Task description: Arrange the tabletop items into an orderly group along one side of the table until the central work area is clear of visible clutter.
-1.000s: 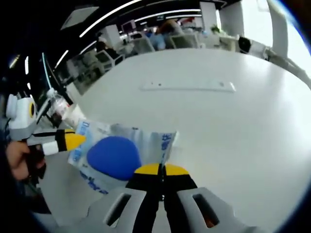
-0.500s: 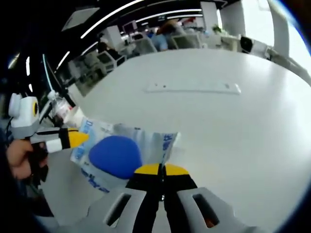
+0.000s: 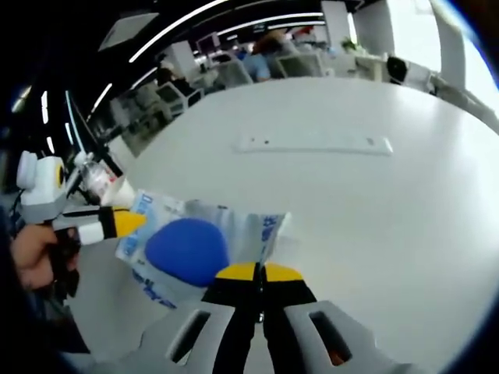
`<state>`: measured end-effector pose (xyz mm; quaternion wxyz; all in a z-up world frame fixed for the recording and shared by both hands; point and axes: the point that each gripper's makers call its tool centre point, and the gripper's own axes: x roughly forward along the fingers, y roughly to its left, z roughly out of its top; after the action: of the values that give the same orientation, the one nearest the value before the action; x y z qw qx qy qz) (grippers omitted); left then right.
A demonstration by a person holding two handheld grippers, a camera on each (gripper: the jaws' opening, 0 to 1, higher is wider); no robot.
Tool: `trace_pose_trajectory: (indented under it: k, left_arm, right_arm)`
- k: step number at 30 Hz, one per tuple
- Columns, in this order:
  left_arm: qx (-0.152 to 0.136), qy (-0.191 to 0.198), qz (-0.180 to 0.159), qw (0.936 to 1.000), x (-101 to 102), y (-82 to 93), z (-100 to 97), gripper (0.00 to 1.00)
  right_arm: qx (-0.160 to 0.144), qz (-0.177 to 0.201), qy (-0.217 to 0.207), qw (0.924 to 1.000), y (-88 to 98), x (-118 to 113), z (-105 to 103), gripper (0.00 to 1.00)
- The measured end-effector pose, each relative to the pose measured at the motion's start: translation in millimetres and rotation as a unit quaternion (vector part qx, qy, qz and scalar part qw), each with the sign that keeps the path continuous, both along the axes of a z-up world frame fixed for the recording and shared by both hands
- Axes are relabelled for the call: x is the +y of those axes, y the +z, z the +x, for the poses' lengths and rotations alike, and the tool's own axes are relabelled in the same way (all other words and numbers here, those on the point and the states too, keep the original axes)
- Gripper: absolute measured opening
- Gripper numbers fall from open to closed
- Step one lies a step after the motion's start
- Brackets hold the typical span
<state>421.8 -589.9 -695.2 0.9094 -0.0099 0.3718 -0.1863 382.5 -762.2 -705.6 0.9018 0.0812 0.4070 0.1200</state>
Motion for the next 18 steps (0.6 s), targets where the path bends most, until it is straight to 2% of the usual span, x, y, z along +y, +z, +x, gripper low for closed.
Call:
trace_pose_trajectory:
  k: [18]
  left_arm:
    - [0.007,0.013,-0.011,0.9998,11,-4.6,18.9,0.05]
  right_arm:
    - [0.007,0.016,-0.004,0.9998,-6.0,11,13,0.0]
